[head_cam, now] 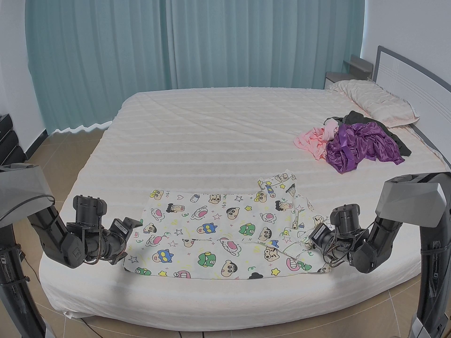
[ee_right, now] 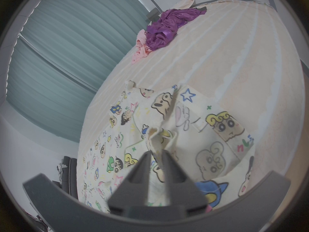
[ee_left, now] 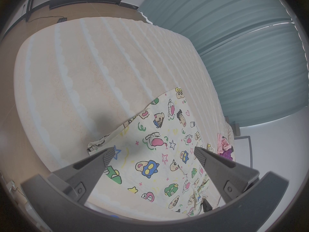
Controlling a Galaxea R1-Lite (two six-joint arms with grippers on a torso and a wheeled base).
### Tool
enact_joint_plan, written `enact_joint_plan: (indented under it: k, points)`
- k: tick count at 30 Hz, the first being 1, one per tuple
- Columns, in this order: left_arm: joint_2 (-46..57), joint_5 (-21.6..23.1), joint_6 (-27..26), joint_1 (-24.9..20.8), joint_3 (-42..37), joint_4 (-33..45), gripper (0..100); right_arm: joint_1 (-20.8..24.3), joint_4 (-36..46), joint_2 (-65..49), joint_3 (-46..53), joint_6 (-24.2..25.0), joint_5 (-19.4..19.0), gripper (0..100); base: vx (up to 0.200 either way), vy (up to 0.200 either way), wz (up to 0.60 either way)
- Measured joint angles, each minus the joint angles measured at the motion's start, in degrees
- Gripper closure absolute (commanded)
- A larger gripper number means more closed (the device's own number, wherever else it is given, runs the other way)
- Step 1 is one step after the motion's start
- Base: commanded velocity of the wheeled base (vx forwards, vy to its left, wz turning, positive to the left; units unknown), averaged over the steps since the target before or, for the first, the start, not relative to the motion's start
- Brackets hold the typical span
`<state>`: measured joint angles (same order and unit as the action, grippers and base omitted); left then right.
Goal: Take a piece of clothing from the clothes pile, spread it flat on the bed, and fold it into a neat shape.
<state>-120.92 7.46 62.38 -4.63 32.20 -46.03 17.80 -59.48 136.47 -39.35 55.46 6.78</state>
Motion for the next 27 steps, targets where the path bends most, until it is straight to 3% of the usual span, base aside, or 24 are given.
enact_joint_plan:
  k: [18,27]
  points:
    - [-0.1,0.0,0.0,0.0,0.0,-0.1,0,0.3,1.5,-5.5,3.7,-1.8,0.7,100,0.0,0.0,0.0]
    - [-0.1,0.0,0.1,0.0,-0.1,-0.1,0,0.4,11.8,-11.0,1.3,-5.4,0.9,100,0.0,0.0,0.0]
